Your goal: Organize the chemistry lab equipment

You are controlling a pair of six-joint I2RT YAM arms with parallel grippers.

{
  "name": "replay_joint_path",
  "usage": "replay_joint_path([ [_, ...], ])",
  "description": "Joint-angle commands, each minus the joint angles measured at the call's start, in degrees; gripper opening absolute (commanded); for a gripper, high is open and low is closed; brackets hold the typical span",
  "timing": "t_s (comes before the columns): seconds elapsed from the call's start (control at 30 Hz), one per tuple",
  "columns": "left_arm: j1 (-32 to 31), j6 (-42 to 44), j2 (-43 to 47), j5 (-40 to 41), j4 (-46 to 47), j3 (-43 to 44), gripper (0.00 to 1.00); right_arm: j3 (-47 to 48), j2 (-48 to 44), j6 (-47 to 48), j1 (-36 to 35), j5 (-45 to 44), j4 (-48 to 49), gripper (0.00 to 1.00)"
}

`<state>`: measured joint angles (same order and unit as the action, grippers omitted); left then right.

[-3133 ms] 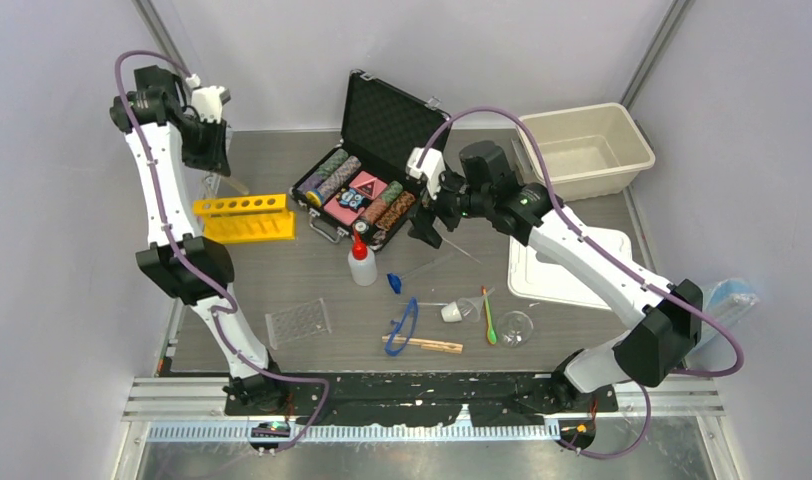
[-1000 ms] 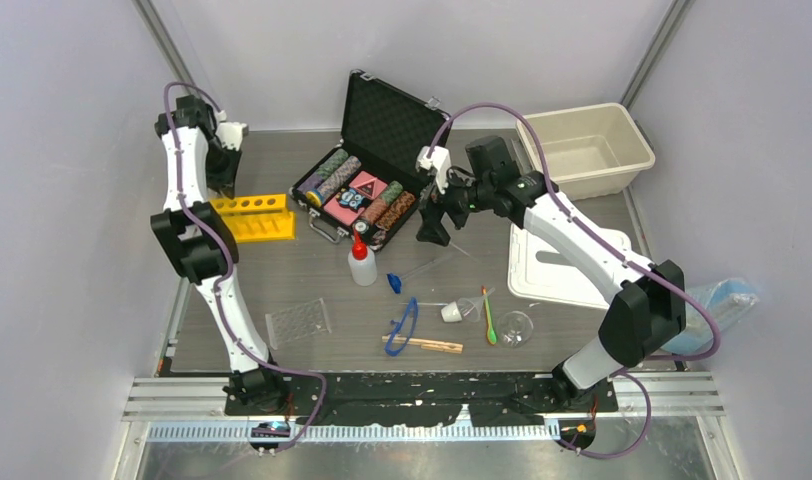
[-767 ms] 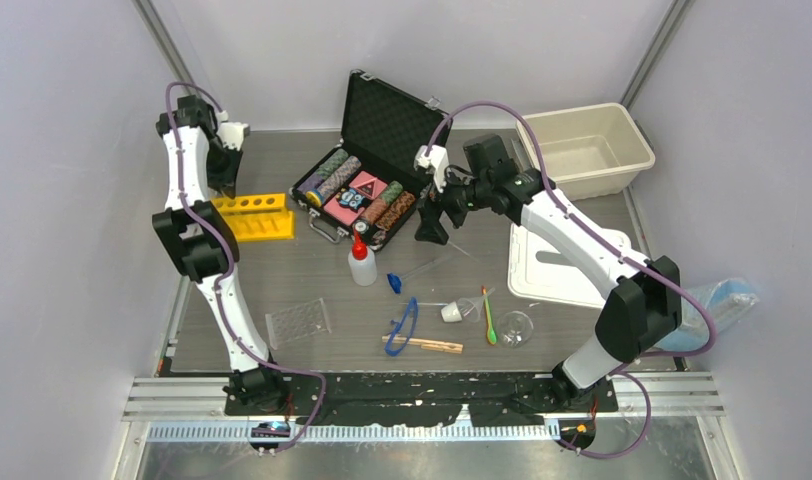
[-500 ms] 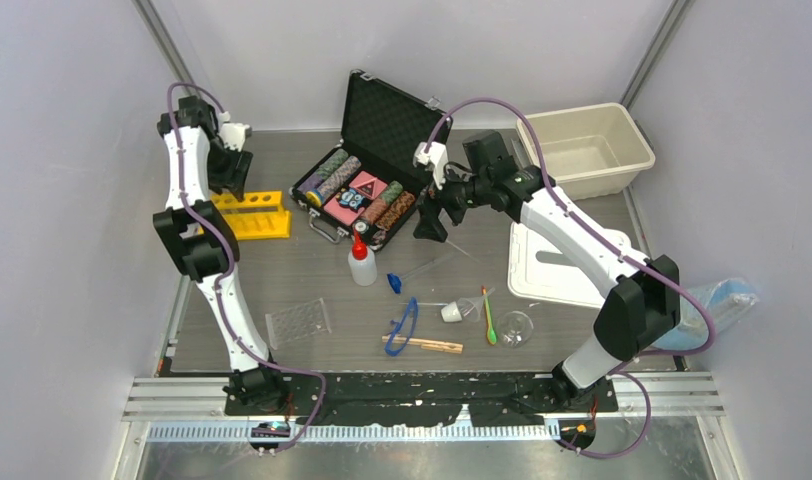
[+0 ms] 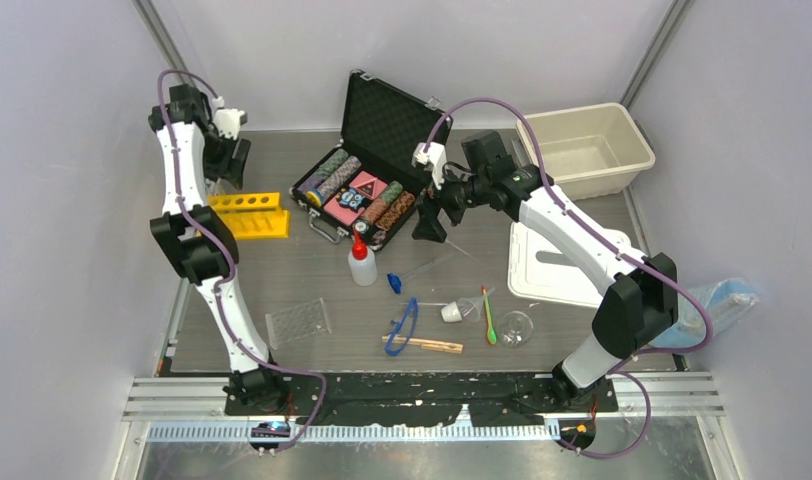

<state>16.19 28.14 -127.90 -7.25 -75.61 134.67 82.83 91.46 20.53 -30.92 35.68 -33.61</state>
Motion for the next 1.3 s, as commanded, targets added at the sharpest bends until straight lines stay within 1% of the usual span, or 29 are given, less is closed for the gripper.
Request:
replay_joint_path([
  [0.0,-0.73,-0.16,6.73,-2.83,1.01,2.63,0.65,2.13,-0.56,-0.93,0.14,1.98,0.43,0.95],
  [0.07,-1.04,-0.63,8.48,-3.32,1.41,2.88,0.66,1.9,-0.77,-1.04,0.15,1.91,0.7,0.95],
  [0.17,-1.2,-1.68,11.97,-3.69,2.67,3.13,0.72,1.24,-1.39,-1.21,0.15,1.26,1.28,0.96],
  [0.27,-1.23,-2.61,15.74,-4.74,3.98,3.14,0.83,-0.15,-2.16,-0.89,0.2,0.53,2.21,0.95],
  [0.33,-1.52,-3.21,18.56,-6.38,4.5,2.71,0.95,-1.1,-2.92,-0.69,0.28,-0.19,2.86,0.95],
  [0.37,-1.77,-3.27,20.15,-7.2,4.73,2.16,0.99,-1.4,-3.43,-0.55,0.38,-0.81,3.16,0.95],
  [0.47,-3.58,-2.44,25.57,-11.19,5.37,-1.26,1.0,-2.7,-5.03,0.08,1.08,-3.4,3.21,0.95],
  [0.53,-5.19,-1.6,30.36,-13.86,7.31,-7.25,1.0,-3.81,-6.15,0.69,1.91,-5.21,3.05,0.95],
  [0.6,-7.27,-0.21,35.65,-15.57,10.22,-15.51,1.0,-5.49,-7.12,1.08,2.78,-8.17,3.05,0.95],
  [0.63,-8.99,0.66,39.15,-15.96,11.89,-21.18,0.99,-6.02,-7.19,1.22,3.32,-9.22,2.87,0.96],
  [0.73,-12.97,2.98,45.38,-15.94,16.28,-31.64,1.0,-7.77,-6.09,3.35,3.69,-14.78,1.14,0.99],
  [0.8,-13.57,1.4,47.76,-18.75,17.97,-35.96,0.99,-8.5,-4.91,4.56,3.83,-17.17,0.27,0.95],
  [0.83,-13.55,1.24,48.13,-21.18,17.12,-37.06,0.98,-8.96,-4.59,5.36,3.91,-17.64,0.05,0.91],
  [0.9,-13.6,3.25,48.02,-24.23,12.78,-38.28,0.94,-9.74,-4.05,6.6,3.91,-18.32,-0.07,0.88],
  [0.93,-13.58,5.64,47.99,-25.43,8.93,-39.39,0.92,-10.03,-3.91,6.83,3.93,-18.53,0.03,0.87],
  [0.97,-13.63,9.83,48.25,-26.94,5.48,-40.99,0.9,-10.51,-3.87,6.96,3.93,-18.58,0.07,0.87],
  [1.03,-13.58,16.96,49.72,-25.87,1.42,-46.28,0.88,-11.14,-3.54,7.02,3.94,-18.51,-0.19,0.87],
  [1.13,-13.55,25.44,52.92,-20.34,0.01,-57.39,0.89,-11.69,-3.49,6.8,3.93,-18.17,-0.75,0.87],
  [1.2,-13.55,29.4,56.57,-17.45,2.18,-66.26,0.99,-11.96,-3.53,6.6,3.96,-17.96,-1.02,0.87],
  [1.27,-13.6,30.91,60.57,-16.49,5.58,-74.32,1.0,-12.03,-3.66,6.34,3.94,-17.93,-1.22,0.87],
])
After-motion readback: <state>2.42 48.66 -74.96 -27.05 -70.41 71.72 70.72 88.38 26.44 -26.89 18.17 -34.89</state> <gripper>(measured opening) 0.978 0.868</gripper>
